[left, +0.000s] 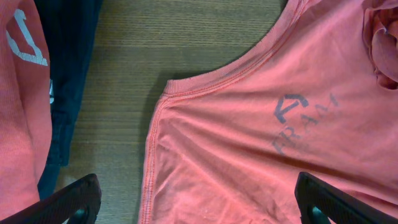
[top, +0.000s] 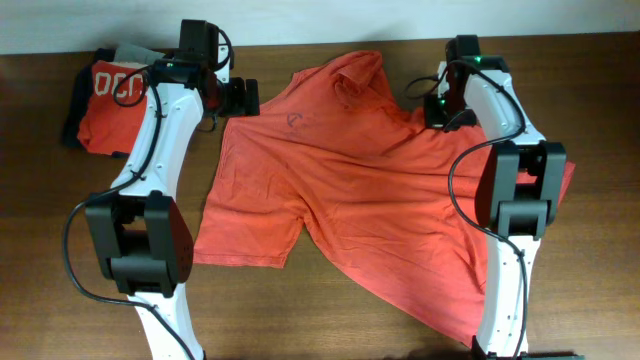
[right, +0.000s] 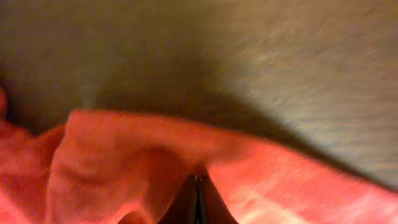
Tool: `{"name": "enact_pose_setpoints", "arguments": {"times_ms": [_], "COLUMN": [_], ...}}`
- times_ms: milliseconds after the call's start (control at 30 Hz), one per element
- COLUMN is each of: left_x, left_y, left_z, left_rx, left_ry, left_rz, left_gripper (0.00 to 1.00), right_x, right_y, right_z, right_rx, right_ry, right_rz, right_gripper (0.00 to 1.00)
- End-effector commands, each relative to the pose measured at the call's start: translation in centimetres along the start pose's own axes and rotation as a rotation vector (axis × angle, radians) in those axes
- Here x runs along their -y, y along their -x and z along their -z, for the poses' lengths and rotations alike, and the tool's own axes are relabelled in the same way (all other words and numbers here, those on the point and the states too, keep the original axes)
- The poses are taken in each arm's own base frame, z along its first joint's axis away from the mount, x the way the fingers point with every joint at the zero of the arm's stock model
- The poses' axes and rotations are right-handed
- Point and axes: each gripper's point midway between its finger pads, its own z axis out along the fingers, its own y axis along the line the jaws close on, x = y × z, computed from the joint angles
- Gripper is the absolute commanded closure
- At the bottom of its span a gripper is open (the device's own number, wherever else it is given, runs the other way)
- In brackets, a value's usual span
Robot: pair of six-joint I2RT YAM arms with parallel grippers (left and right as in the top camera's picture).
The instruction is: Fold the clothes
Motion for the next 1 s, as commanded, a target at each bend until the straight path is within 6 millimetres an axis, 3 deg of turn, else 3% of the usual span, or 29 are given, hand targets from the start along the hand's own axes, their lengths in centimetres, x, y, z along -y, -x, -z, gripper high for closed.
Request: {"name": "enact_pose_setpoints", "arguments": {"times_ms": [0,367,567,700,800,967], "left_x": [0.0,0.0,0.0,0.0,0.0,0.0], "left_y": [0.5,0.5,0.5,0.5,0.5,0.5], "left_z": [0.7,0.7,0.7,0.7,0.7,0.7], "left_rx": [0.017,0.017,0.017,0.017,0.017,0.017], "left_ry": [-0.010,-0.010,-0.010,-0.010,-0.010,-0.010], "left_rz": [0.005,0.005,0.005,0.005,0.005,0.005], "left_gripper": [0.01,0.01,0.01,0.01,0.01,0.01], "right_x": [2.7,8.9,10.3,10.2,9.9,8.7], "right_y": [0.2,2.4,5.1,7.0,7.8,6.4], "right_z": [-1.2,-0.9,0.6,5.7,11.6,19.8], "right_rx": [0.002,0.105,0.203,0.252,0.292,0.318], "right_ry": [-0.057,-0.122,-0.130,-0.132,-0.130,-0.069], "right_rz": [-0.049,-0.148,-0.102,-0.097,-0.119,-0.186], "right_gripper": [0.96,0.96,0.96,0.96,0.96,0.94]}}
